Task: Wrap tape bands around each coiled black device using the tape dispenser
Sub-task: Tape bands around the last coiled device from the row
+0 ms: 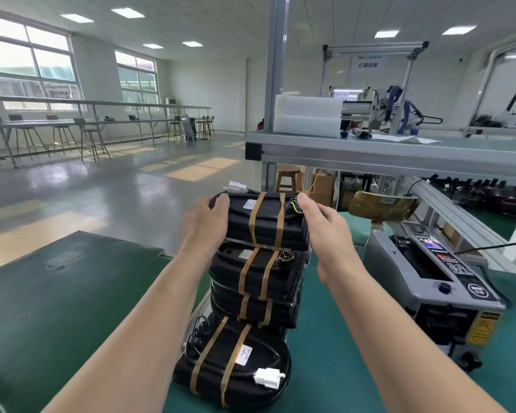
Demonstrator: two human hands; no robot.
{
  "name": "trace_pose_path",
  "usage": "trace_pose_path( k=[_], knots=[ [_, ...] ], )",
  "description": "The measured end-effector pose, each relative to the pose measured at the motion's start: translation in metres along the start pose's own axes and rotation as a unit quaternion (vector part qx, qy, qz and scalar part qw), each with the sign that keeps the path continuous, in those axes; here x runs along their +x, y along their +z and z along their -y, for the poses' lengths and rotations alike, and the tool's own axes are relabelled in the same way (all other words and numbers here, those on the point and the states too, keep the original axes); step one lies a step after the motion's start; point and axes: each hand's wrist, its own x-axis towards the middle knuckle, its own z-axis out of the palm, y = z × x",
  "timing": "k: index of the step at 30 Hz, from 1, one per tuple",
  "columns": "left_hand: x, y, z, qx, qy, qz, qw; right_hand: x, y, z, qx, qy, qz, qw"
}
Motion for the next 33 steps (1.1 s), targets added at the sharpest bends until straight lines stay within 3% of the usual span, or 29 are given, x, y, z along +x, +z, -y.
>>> trace_pose_path(
  k=[9, 20, 29, 33],
  knots=[
    [0.036, 0.032, 0.013, 0.02, -0.048, 0.07, 0.996, 0.037, 0.009, -0.013, -0.06, 0.015, -0.02, 0.998],
    [0.046, 0.048, 0.018, 0.072, -0.047, 0.047, 0.995, 0.044, 0.011, -0.033, -0.151, -0.02, -0.048, 0.987],
    [0.053, 0.057, 0.023, 0.064, -0.044, 0.051, 0.996, 0.052, 0.013, -0.039, -0.22, 0.0, -0.071, 0.973],
    [0.054, 0.064, 0.023, 0.086, -0.039, 0.076, 0.993, 0.054, 0.013, -0.045, -0.158, 0.019, -0.043, 0.986]
  ],
)
